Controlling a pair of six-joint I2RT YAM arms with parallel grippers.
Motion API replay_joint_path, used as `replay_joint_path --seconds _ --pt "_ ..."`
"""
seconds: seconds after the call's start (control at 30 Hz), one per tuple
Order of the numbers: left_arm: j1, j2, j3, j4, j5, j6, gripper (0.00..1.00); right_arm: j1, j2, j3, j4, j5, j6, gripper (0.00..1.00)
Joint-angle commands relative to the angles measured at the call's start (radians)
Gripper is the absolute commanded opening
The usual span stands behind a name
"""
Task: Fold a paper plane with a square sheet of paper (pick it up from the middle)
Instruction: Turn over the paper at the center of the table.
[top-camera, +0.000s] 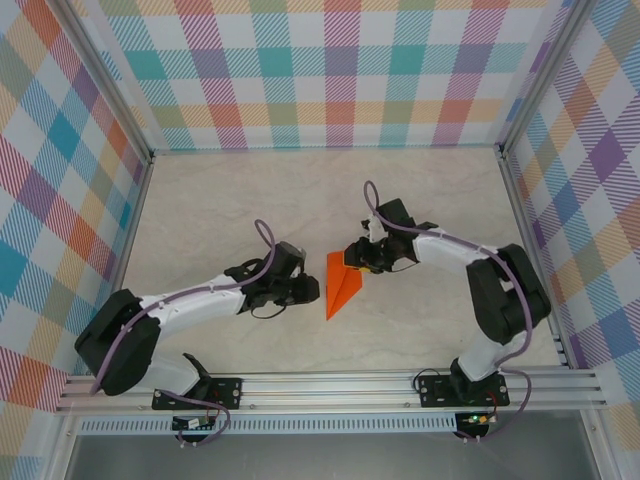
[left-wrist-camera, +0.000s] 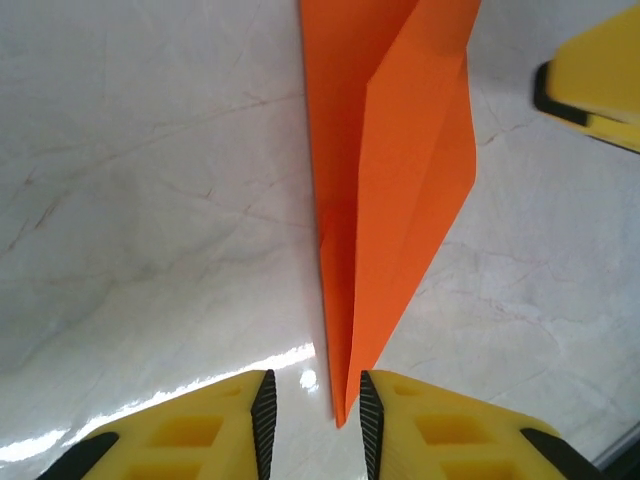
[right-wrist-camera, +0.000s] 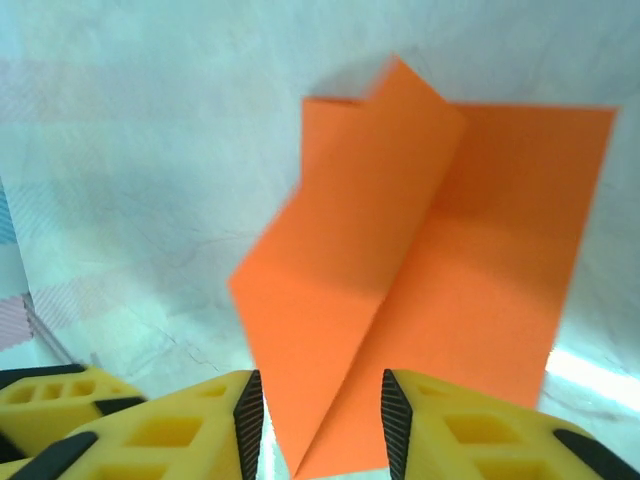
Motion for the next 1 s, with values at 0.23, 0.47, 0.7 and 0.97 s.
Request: replay_joint_path --seconds 0.23,0.47,0.7,0.97 --pt "0.005 0.239 0.166 -0.001 0.031 0.046 0.43 -0.025 -0.089 -0.14 -0.038 0.075 0.033 0.51" --pt "0.005 0.312 0.206 -0.035 0.007 0.058 0.43 -0.025 -0.031 -0.137 0.013 0.022 0.058 0.52" --pt "0.005 0.35 0.23 -0.038 0.022 0.061 0.4 -0.025 0.026 -0.13 0.052 -0.01 0.064 0.51" --pt "0.002 0.367 0.233 -0.045 0.021 0.062 0.35 -0.024 0.068 -0.129 0.088 -0.064 0.069 0.45"
